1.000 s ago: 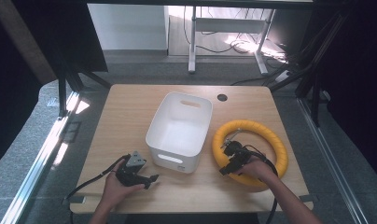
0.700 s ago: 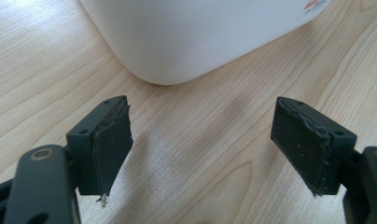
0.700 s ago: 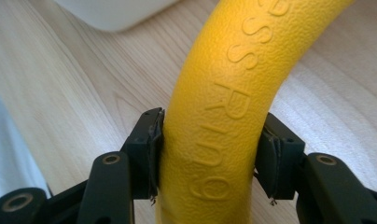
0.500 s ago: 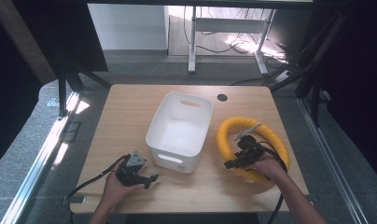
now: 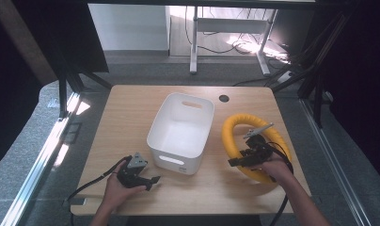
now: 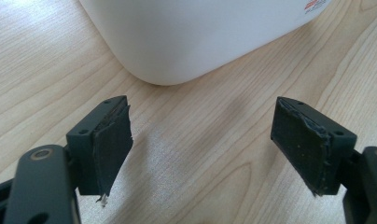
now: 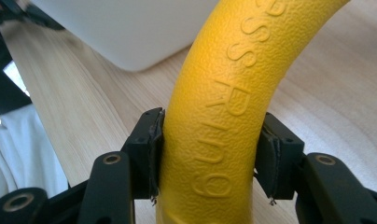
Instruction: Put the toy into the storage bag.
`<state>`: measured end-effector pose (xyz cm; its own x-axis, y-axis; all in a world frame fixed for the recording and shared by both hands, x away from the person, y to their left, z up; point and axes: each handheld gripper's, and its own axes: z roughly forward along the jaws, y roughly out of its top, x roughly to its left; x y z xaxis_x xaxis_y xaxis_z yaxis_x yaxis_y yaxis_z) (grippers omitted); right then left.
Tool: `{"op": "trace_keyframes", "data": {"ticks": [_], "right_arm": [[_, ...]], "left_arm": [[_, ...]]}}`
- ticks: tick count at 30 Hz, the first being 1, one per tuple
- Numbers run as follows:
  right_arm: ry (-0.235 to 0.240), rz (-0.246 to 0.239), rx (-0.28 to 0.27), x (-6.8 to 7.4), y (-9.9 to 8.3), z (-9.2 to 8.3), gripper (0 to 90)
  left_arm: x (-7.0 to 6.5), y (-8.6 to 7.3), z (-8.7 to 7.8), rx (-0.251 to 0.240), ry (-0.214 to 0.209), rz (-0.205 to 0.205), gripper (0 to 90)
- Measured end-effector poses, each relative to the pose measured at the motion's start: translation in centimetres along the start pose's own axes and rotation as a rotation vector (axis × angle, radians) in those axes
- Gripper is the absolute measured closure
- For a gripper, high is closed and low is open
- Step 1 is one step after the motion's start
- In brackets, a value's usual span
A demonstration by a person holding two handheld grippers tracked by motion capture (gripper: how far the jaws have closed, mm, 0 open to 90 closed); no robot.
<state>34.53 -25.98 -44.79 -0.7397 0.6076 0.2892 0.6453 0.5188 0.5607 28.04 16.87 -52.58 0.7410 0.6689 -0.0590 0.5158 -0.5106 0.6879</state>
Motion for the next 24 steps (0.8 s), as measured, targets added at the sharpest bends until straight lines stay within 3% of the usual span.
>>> {"op": "trace_keyframes", "data": {"ticks": [16, 24], "right_arm": [[0.015, 0.019, -0.19, 0.1, -0.4, -2.6, 49.7], [0.066, 0.055, -0.255, -0.5, -0.4, -3.3, 49.9]], "left_arm": [[0.0, 0.0, 0.1, 0.001, -0.002, -0.001, 20.4], [0.0, 0.0, 0.1, 0.002, -0.002, -0.001, 20.4]]}}
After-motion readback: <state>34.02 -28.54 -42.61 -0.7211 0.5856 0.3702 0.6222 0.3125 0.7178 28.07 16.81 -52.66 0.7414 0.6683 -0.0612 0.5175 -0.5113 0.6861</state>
